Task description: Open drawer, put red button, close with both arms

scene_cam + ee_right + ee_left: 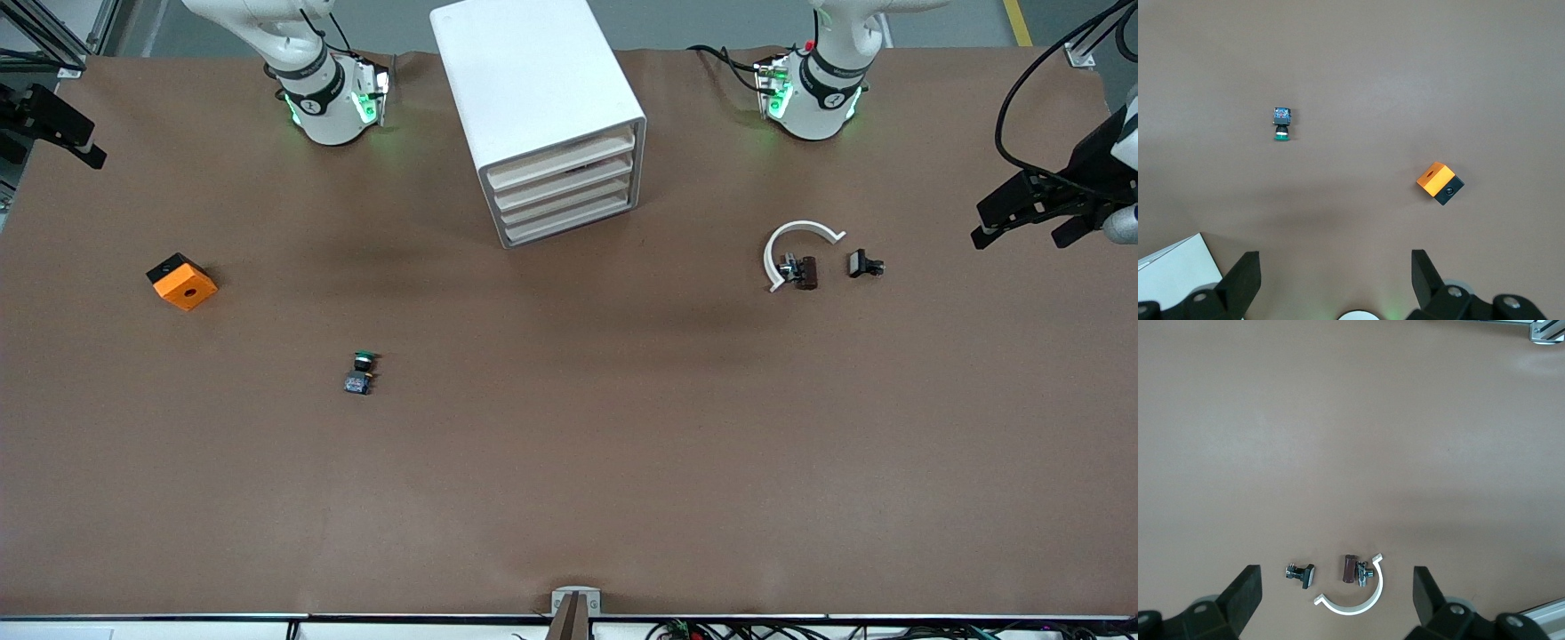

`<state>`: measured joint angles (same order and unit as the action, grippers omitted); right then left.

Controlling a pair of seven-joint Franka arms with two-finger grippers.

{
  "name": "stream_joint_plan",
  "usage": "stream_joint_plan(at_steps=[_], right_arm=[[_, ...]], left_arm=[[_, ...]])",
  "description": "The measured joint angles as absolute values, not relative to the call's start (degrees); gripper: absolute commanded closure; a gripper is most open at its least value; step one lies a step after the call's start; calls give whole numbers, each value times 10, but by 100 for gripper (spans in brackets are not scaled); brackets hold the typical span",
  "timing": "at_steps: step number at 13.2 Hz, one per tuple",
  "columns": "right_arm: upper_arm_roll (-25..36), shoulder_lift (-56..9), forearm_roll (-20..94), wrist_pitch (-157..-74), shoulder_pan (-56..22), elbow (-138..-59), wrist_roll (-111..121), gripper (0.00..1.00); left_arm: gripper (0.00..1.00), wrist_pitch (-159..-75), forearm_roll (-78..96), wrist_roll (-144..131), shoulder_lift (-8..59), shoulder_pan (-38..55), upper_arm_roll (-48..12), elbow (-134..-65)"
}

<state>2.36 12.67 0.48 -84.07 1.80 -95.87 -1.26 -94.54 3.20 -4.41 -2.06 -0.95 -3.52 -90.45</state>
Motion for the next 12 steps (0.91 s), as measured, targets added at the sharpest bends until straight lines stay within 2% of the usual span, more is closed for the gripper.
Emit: stream_joint_plan(at_steps=[12], right_arm=[[24,127,5,-841,18,-959,-13,0]], left_arm=[[0,-941,32,-45,-14,-9,-35,-905]])
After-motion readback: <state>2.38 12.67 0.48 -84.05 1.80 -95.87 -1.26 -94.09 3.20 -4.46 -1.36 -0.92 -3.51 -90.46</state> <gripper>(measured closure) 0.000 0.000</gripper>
